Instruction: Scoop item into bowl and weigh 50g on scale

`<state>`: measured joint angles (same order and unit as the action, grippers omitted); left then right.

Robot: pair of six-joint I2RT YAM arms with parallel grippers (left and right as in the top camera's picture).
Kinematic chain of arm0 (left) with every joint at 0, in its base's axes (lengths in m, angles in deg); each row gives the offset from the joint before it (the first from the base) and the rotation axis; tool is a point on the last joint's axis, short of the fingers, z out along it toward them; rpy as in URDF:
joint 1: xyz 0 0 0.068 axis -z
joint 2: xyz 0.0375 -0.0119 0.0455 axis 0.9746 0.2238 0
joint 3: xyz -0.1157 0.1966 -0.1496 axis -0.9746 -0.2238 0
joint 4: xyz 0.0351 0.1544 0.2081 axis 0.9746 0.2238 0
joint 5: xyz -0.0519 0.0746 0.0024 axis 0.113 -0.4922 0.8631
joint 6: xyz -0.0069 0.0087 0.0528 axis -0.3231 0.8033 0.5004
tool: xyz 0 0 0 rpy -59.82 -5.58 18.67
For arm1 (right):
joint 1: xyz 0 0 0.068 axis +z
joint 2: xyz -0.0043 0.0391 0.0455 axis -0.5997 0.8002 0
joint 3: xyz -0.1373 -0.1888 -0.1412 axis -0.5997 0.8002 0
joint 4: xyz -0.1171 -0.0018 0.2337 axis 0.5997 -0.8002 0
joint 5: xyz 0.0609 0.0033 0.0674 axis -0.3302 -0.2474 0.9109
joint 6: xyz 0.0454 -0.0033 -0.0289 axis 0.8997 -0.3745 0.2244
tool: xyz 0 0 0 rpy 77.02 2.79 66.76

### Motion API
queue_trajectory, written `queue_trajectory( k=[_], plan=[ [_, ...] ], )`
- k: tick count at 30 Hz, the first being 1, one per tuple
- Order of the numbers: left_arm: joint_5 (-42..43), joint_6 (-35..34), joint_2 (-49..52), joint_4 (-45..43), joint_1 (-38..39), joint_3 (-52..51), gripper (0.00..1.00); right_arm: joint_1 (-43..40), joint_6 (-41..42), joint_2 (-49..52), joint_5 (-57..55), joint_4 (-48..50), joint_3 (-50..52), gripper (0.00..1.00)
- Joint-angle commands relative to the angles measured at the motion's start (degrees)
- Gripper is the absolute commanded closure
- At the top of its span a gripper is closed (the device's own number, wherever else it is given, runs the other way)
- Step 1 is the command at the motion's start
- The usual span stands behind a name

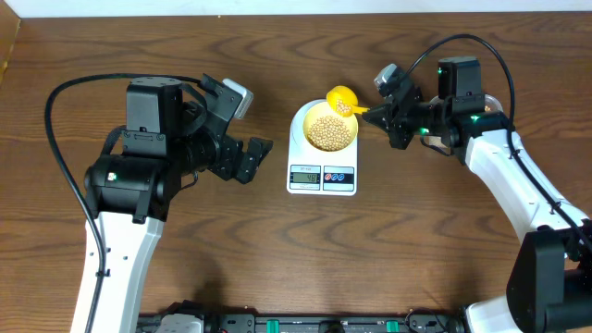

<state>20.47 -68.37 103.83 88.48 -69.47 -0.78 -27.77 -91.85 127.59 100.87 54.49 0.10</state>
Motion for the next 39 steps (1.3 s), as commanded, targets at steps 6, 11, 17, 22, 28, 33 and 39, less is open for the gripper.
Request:
queue_trajectory(
  k=[6, 11, 17, 22, 28, 33, 39],
  plan=[
    [0.72, -0.04, -0.09, 0.02, -0.24, -0.13, 0.02, 1.2, 0.61, 0.48, 0.2, -0.07, 0.07, 0.99],
    [0.72, -0.04, -0.09, 0.02, -0.24, -0.13, 0.02, 1.2, 0.61, 0.48, 0.2, -0.09, 0.07, 0.99],
    [0.72, -0.04, -0.09, 0.02, -0.24, -0.13, 0.02, 1.2, 0.61, 0.48, 0.17, -0.09, 0.07, 0.99],
    [0.72, -0.04, -0.09, 0.02, -0.24, -0.13, 0.02, 1.2, 0.61, 0.48, -0.2, -0.09, 0.07, 0.99],
    [0.72, -0.04, -0.09, 0.02, -0.24, -0.13, 0.02, 1.57, -1.68, 0.48, -0.81, -0.79, 0.07, 0.99],
    [0.72, -0.04, -0.09, 0.02, -0.24, -0.13, 0.02, 1.57, -1.95, 0.48, -2.84, -1.05, 0.07, 0.99],
    [0.72, -0.04, -0.09, 0.02, -0.24, -0.13, 0.02, 1.73, 0.42, 0.48, -4.28, -0.87, 0.07, 0.99]
  ],
)
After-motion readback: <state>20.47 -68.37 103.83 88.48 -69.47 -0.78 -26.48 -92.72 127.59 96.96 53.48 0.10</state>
